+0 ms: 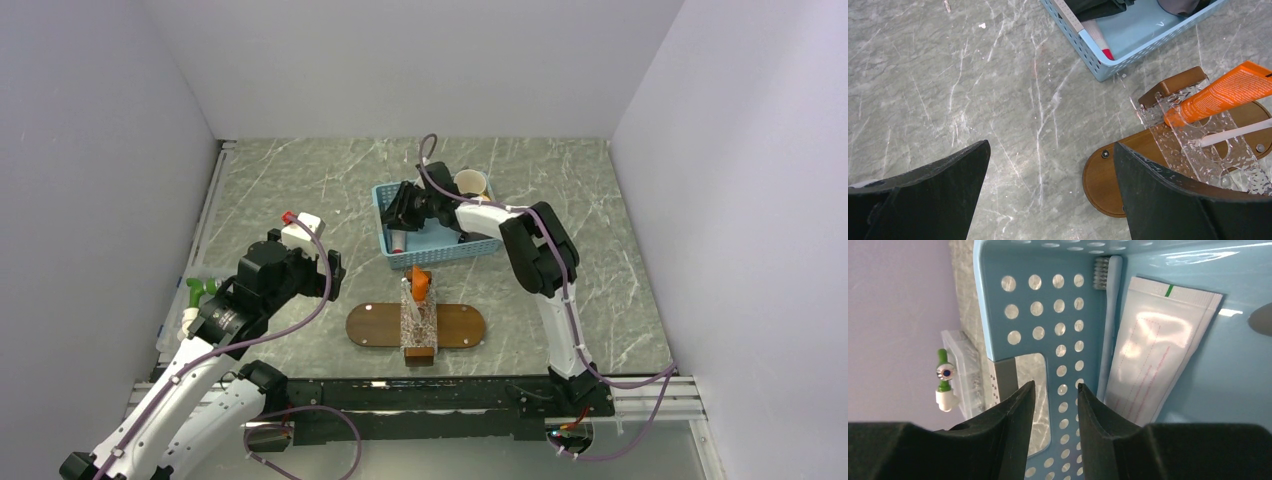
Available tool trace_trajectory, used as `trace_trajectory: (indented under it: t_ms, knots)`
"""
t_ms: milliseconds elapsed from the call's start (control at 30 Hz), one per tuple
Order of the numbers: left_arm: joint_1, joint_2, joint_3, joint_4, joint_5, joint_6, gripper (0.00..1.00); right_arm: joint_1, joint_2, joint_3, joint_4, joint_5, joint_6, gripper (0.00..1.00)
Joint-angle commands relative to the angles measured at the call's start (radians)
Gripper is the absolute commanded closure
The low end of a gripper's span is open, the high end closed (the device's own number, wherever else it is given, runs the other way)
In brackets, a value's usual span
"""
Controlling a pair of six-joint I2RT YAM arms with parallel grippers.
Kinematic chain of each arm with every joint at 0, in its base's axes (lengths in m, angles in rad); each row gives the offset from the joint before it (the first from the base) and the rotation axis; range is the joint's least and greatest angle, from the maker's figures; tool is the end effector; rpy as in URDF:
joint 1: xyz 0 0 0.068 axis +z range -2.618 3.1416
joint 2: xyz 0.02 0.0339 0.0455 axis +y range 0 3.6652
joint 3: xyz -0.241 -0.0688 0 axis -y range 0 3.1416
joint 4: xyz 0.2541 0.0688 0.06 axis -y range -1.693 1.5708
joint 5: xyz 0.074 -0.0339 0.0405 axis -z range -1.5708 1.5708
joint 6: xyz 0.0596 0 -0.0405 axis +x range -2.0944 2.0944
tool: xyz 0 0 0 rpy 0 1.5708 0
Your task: Prepare toiletry sets of a toothbrush and toothpaste on the tray
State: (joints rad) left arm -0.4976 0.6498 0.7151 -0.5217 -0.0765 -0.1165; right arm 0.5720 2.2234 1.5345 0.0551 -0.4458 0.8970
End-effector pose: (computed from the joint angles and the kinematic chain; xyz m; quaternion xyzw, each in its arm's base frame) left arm 0.1757 -0.0903 0.2770 0.1408 0.8366 -0.1288 0.5135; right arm 0.4095 0.2942 0.1141 0.0423 0.8749 0.4415 0.1946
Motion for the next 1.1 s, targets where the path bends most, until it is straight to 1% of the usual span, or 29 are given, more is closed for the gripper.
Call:
trace_trajectory:
  t_ms: [0, 133, 267, 500, 667, 1067]
  knots:
    - [0.004, -0.01, 0.026, 0.02, -0.009, 0.009, 0.01, -0.024, -0.075, -0.015, 0.11, -0.073, 0.057, 0.61]
    - [0.005, -0.009, 0.028, 0.018, -0.009, 0.011, 0.01, -0.034, -0.087, -0.007, 0.051, -0.056, 0.017, 0.62]
    - [0.006, -0.016, 0.026, 0.021, -0.011, 0.012, 0.01, -0.034, -0.071, 0.037, -0.036, -0.047, -0.03, 0.65]
    - [0.007, -0.017, 0.025, 0.023, -0.006, 0.012, 0.01, -0.032, -0.037, 0.052, -0.051, -0.053, -0.022, 0.71]
    - [0.008, -0.016, 0.027, 0.023, -0.005, 0.013, 0.01, -0.026, -0.018, 0.069, -0.102, -0.04, -0.034, 0.74]
    - [0.008, -0.009, 0.026, 0.024, -0.008, 0.012, 0.01, 0.004, 0.056, 0.151, -0.229, 0.051, -0.118, 0.76]
